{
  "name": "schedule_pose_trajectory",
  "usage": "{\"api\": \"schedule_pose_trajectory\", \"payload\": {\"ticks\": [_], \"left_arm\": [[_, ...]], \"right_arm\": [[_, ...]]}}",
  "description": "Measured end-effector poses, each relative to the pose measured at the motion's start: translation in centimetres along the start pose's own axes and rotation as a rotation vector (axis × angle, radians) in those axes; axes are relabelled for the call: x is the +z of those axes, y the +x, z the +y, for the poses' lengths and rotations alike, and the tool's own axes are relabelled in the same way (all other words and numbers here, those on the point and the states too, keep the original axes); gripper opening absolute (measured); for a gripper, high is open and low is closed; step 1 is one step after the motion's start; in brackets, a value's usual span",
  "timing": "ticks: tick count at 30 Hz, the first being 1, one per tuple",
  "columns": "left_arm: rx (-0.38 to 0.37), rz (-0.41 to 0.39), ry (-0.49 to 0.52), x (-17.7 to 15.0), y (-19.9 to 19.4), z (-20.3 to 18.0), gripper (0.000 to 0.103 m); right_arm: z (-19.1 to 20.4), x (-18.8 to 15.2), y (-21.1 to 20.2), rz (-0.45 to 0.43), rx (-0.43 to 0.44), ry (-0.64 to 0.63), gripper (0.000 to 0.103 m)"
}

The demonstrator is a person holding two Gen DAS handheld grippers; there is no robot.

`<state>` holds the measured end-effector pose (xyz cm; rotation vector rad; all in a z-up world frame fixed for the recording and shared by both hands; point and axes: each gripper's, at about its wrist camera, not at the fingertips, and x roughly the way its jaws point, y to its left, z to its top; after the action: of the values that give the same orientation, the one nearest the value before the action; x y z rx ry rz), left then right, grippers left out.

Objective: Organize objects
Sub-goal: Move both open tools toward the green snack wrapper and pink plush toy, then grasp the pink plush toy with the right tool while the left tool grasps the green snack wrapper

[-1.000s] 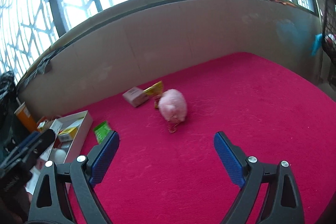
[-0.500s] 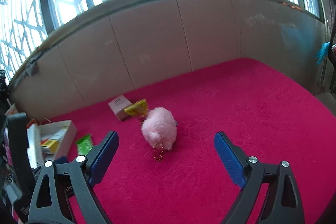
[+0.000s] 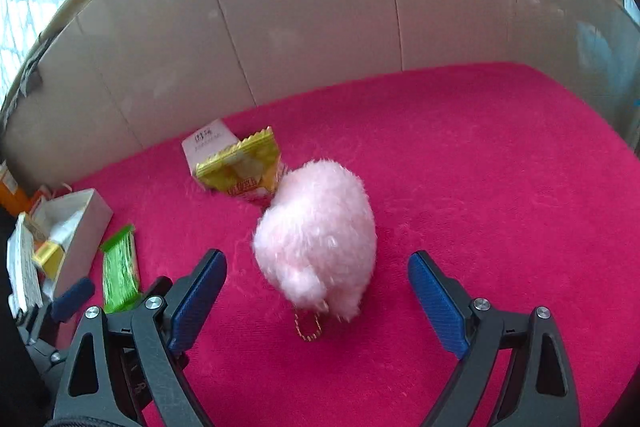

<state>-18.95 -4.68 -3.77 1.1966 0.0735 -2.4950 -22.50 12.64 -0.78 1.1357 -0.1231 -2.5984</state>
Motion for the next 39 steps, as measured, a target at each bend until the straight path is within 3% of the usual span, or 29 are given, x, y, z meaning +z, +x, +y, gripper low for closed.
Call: {"api": "schedule_pose_trajectory", "payload": {"ticks": [10, 12, 15, 22, 27, 31, 33, 39], "left_arm": [[0.009, 0.007, 0.014, 1.1, 1.0, -0.8, 0.091], [0.007, 0.007, 0.019, 1.1, 0.9, -0.7, 0.091], [0.006, 0.007, 0.015, 0.9, 0.8, -0.4, 0.091], [0.082, 0.016, -0.066, 0.7, 0.6, 1.2, 0.092], [0.089, 0.032, -0.081, 1.3, 0.9, 1.3, 0.093], [0.089, 0.082, -0.128, 2.1, 1.2, 1.0, 0.093], [0.090, 0.129, -0.165, 2.7, 1.4, 1.1, 0.093], [0.104, 0.196, -0.238, 4.3, 2.2, 0.5, 0.093]], "right_arm": [[-0.5, 0.6, 1.3, 0.035, 0.000, 0.034, 0.086], [-0.4, 0.7, 1.4, 0.035, 0.001, 0.017, 0.076], [0.0, 0.7, 1.4, 0.040, 0.002, -0.004, 0.072], [0.5, 0.6, 1.9, 0.051, -0.035, -0.028, 0.069], [0.3, 0.8, 1.9, 0.054, -0.044, -0.037, 0.070], [0.6, 0.8, 2.0, 0.053, -0.042, -0.032, 0.068], [0.7, 0.8, 1.9, 0.047, -0.064, -0.026, 0.050], [-0.4, 0.6, 1.3, 0.041, -0.049, -0.015, 0.047]]}}
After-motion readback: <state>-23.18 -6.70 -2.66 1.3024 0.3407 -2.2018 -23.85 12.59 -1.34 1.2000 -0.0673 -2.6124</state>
